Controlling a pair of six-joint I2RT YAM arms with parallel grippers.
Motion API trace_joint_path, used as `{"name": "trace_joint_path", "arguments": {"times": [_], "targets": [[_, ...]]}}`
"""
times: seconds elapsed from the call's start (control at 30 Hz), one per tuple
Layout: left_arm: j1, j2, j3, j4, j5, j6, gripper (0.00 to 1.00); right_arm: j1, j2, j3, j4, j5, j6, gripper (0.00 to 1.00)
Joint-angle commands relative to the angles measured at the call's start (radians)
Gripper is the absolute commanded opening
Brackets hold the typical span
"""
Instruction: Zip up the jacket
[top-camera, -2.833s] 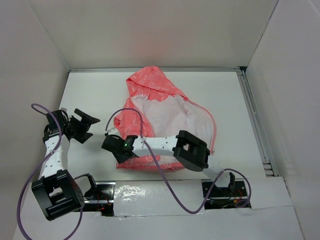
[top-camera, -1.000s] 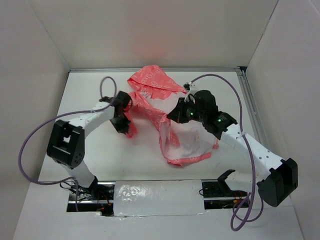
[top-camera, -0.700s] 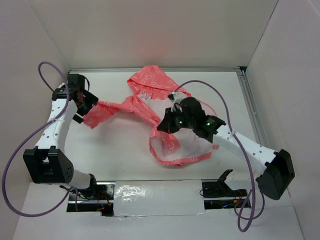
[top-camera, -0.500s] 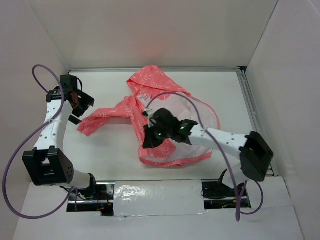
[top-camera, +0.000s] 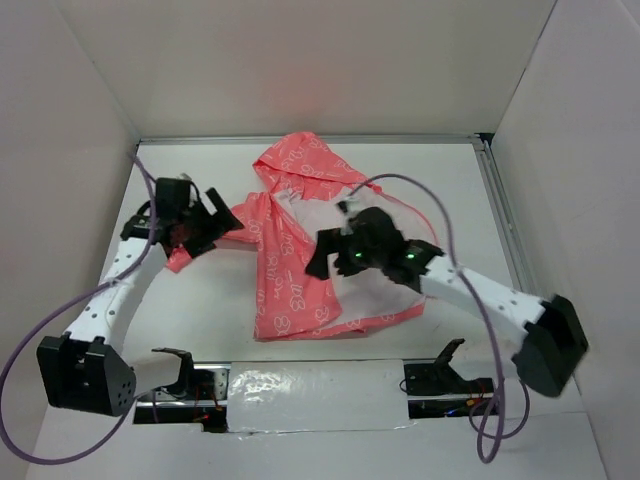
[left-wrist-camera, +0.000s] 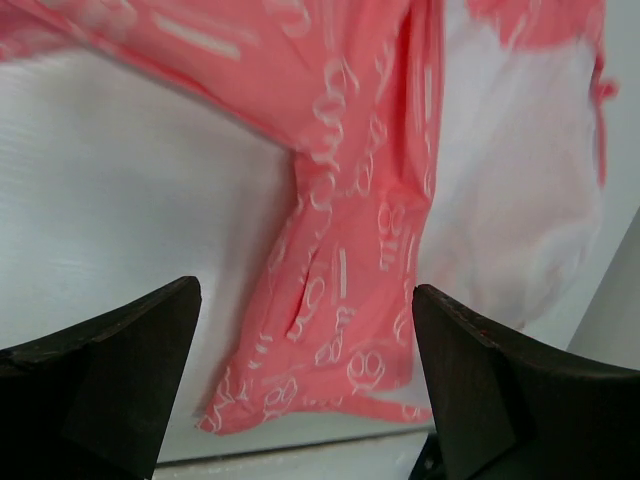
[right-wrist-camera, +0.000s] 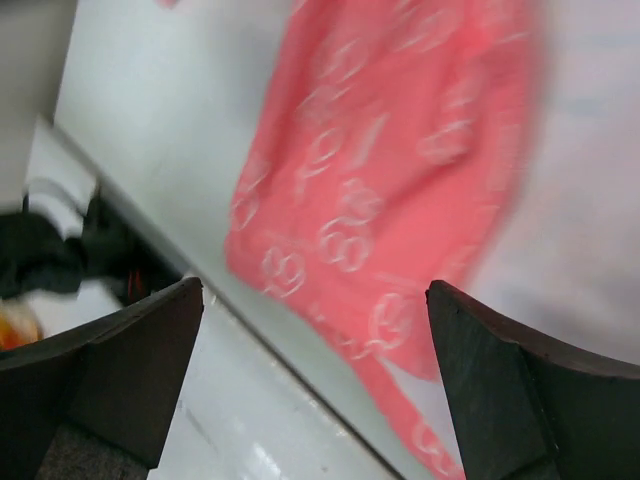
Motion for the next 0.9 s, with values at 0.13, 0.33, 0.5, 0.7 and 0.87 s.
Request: {"name": "trace_joint_path", "arguments": {"times": [0.13, 0.33, 0.5, 0.7, 0.87], "targets": [[-0.259, 0.121, -0.131, 0.230, 0.188, 0.059, 0.99, -0.419, -0.496, -0.273, -0.158, 0.281, 0.177, 1.00], [-0.349, 0.294, -0.133, 0.365, 0.256, 0.074, 0.99, -0.894, -0.559, -0.344, -0.274, 0.240, 0.140, 1.00], [-0.324, 0.442, -0.122, 0.355, 0.237, 0.070, 0.99, -1.082, -0.353, -0.372, -0.198, 0.149, 0.084, 0.98], [-0.235, 0.552, -0.095, 0.252, 0.095, 0.022, 0.99, -1.098, -0.185, -0.363, -0.105, 0.138, 0.090, 0.76], [-0.175, 0.527, -0.095, 0.276, 0.111, 0.065, 0.99, -1.000, -0.065, -0.329, -0.105, 0.211, 0.080, 0.76]]}}
